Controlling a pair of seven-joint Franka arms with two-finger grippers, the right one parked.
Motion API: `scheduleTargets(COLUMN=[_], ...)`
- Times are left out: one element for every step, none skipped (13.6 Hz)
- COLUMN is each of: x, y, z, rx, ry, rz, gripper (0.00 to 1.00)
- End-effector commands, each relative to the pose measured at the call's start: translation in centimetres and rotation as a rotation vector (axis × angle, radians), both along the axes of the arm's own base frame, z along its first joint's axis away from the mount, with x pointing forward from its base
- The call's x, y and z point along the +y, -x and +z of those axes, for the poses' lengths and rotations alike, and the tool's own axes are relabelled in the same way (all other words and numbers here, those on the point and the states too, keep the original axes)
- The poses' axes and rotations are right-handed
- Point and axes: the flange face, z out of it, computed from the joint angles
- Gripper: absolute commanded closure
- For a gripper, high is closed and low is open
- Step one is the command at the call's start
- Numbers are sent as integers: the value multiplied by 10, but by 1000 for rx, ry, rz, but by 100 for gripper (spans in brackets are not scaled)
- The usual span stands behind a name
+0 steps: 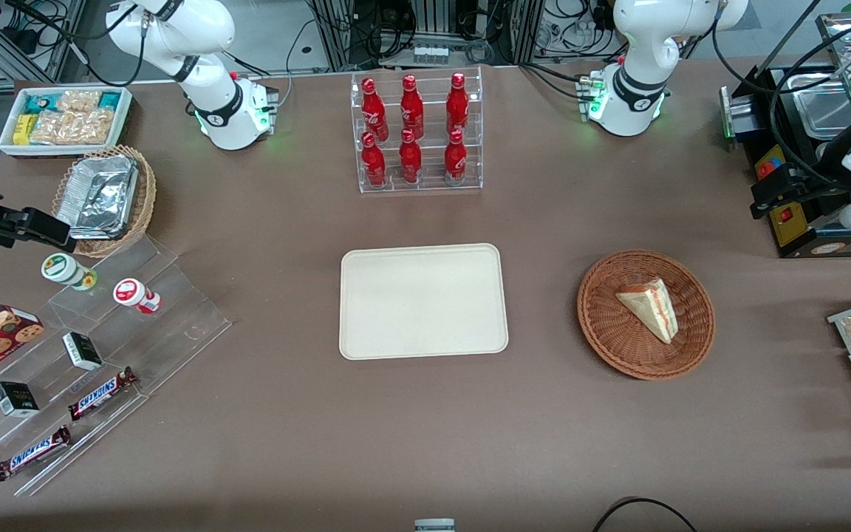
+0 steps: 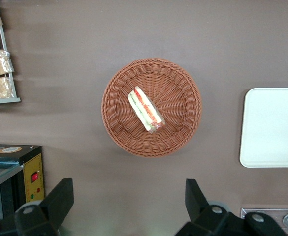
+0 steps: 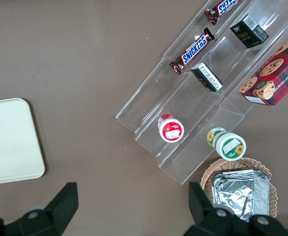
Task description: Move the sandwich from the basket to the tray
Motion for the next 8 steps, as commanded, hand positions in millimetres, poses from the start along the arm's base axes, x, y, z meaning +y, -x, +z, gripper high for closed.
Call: scheduleTargets(x=[-2,-2,-4,-4,-5,-6,-5,-5], y=[1,0,-1,-2,-7,-11,-18,-26], z=[0,-1,-4,-6,-15,-22,-32,-48], rx=[10,10,15,15,27,33,34,42], ry=[16,12,6,5,3,2,-5,-18], rz=[-20,-19,-22,-22,-20,-20,-19,-18], gripper=[0,0,0,0,0,0,0,0])
